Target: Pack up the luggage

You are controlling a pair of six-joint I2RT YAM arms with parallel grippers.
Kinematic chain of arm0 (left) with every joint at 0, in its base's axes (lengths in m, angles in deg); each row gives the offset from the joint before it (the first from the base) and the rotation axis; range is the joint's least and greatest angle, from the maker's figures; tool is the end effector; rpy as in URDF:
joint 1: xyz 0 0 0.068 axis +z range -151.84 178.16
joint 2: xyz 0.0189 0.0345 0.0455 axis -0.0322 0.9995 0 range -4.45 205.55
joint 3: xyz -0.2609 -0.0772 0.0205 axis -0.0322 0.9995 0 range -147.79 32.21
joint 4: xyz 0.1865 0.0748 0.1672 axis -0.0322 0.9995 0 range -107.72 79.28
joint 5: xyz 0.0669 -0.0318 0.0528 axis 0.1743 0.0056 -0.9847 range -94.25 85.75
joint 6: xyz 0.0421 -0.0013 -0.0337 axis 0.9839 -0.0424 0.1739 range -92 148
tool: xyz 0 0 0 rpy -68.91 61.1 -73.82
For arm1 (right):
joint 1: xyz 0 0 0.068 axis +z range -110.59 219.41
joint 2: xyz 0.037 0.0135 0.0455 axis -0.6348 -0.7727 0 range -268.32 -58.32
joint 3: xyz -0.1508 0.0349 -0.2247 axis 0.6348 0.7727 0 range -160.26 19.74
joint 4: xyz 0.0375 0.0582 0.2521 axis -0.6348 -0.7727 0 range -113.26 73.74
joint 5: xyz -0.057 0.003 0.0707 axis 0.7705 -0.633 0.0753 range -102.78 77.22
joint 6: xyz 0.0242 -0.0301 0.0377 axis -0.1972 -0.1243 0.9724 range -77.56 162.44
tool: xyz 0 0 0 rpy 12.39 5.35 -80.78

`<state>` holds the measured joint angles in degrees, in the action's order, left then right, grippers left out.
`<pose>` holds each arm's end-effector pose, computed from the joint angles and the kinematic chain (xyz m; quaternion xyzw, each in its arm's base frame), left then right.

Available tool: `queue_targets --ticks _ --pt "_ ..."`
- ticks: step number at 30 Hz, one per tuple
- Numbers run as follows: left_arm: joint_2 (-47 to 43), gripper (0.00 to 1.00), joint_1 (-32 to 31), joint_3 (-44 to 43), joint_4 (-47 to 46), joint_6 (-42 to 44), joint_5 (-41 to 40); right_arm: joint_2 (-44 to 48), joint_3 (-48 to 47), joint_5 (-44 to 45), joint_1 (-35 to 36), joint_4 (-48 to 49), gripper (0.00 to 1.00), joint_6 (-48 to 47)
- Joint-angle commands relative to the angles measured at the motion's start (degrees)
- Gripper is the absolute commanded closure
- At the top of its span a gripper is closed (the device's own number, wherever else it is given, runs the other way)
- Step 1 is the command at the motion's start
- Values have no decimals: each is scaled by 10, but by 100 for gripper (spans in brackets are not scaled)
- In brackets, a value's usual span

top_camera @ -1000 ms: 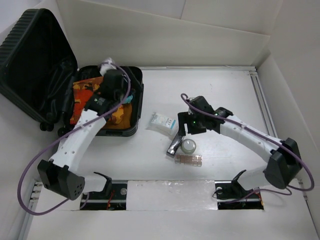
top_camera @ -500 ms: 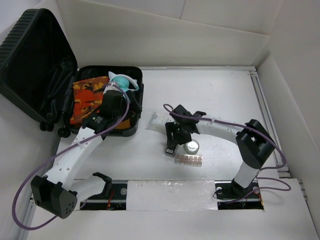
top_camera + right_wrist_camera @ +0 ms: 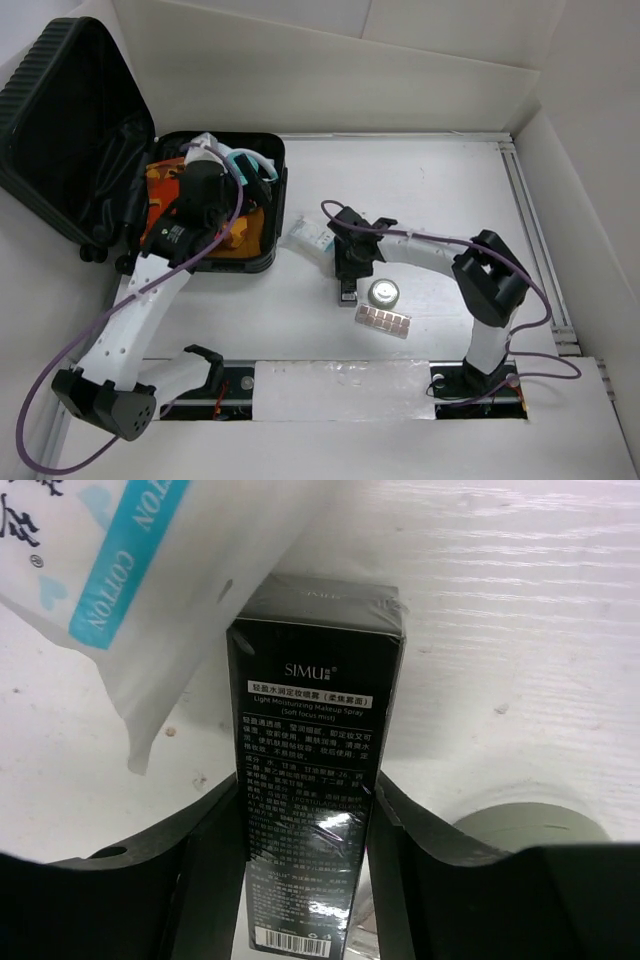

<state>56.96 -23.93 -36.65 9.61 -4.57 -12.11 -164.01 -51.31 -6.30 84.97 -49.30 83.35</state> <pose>0.2164 -0.0826 0.3995 -0.1138 0.8096 -0.2133 0.5349 0.2609 0.2604 0.1766 -0.0289 0.9792 0.0920 0.1788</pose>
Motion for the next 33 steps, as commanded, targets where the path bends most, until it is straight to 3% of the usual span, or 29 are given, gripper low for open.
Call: queue_targets --ticks 1,5,9,11,14,15,16,17,18,19,20,21,23,24,25,26,29,33 --pt "-23 15 3 -78 -3 28 -36 49 -1 61 10 -38 76 10" --pt "-17 15 3 -128 3 23 -30 156 -51 81 22 -112 79 -9" --pt "-6 15 3 -186 3 23 -51 169 -130 28 22 -103 78 -42" --pt "-1 15 3 -216 8 16 -65 133 -219 -27 28 -68 77 -61" --pt "-1 15 3 -243 15 16 -73 -6 -380 -86 48 -68 79 -97" --pt "5 16 3 -260 15 11 -82 -46 -507 -104 53 -68 79 -102" --pt "6 16 3 -269 25 11 -87 -120 -568 -125 53 -68 77 -102" --pt "6 16 3 -275 32 11 -106 -156 -624 -152 58 -62 66 -96" --pt "6 16 3 -281 32 11 -113 -188 -726 -204 59 -62 49 -87" --pt "6 16 3 -281 32 11 -113 -234 -763 -220 52 -74 10 -75" --pt "0 16 3 -281 38 11 -119 -239 -781 -227 41 -99 2 -68" --pt "0 16 3 -281 38 11 -128 -232 -775 -227 34 -106 0 -68" --pt "-12 16 3 -254 38 11 -128 -137 -624 -206 17 -90 0 -85" --pt "-12 16 3 -242 38 11 -128 -90 -547 -192 -1 -34 0 -85" --pt "-12 16 3 -212 38 11 -119 -42 -391 -162 -13 1 0 -85" --pt "-12 16 3 -193 38 11 -112 35 -327 -154 -27 23 1 -85" --pt "-7 16 3 -117 38 -3 -94 101 -167 -105 -78 58 4 -103" --pt "0 17 3 -67 -8 -21 -57 36 -154 -70 -91 41 2 -165"
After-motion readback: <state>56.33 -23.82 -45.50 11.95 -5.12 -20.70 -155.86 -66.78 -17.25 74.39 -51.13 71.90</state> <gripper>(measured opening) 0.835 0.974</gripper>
